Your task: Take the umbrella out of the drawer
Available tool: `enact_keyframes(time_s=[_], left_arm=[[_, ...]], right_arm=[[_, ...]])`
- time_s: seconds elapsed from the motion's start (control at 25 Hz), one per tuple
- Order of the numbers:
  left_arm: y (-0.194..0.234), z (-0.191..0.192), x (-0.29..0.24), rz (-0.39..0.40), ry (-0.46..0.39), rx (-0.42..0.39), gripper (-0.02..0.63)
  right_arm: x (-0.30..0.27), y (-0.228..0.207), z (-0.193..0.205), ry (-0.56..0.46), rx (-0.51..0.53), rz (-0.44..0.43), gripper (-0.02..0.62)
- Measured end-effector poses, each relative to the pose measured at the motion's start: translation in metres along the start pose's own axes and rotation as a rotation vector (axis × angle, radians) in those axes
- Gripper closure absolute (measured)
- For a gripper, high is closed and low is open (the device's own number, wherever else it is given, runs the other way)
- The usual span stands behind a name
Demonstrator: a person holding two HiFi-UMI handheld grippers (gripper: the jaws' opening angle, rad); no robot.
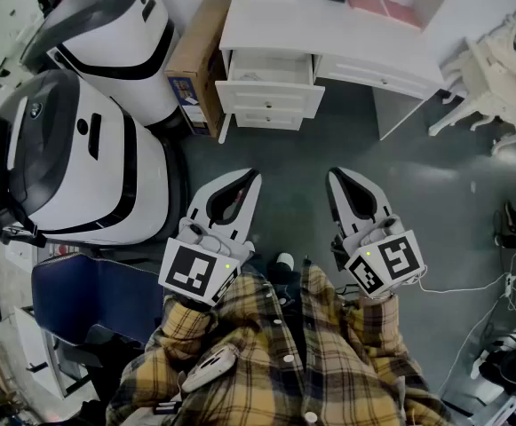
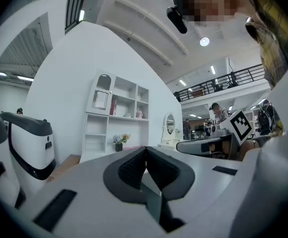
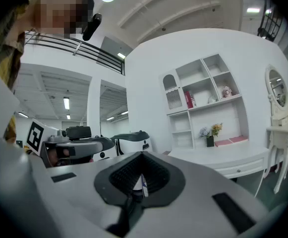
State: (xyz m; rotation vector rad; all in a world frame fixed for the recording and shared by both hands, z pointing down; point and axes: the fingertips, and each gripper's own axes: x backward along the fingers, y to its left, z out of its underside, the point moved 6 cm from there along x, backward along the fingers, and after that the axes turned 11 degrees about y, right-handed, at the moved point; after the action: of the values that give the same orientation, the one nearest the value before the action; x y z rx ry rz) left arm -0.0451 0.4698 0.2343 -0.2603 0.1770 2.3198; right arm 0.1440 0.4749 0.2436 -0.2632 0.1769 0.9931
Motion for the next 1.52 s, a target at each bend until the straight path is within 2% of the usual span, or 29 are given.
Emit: enact_keyframes(time_s=[0.32, 0.84, 1.24, 1.52], left_arm=[[-0.018, 0.004, 0.003, -0.006, -0.007, -0.003, 0.584], [-0.043, 0.014, 0.007, -0.083, -0.012, 0.02, 0.584], [-0.014, 0.016, -0.018, -0.107, 0.007, 0.04, 0.584], [0.043, 0.006, -0.057, -0.121, 0.016, 0.05, 0.584]], right_arm=[[0.022, -0.001, 0.005, -0.024, 0.005, 0.014, 0.578], [0.039, -0.011, 0.025, 0.014, 0.035, -0.038, 0.578], [0.001, -0.032, 0.022, 0.039, 0.021, -0.065, 0.578], [-0.055, -0.056, 0.008, 0.053, 0.018, -0.071, 0.578]])
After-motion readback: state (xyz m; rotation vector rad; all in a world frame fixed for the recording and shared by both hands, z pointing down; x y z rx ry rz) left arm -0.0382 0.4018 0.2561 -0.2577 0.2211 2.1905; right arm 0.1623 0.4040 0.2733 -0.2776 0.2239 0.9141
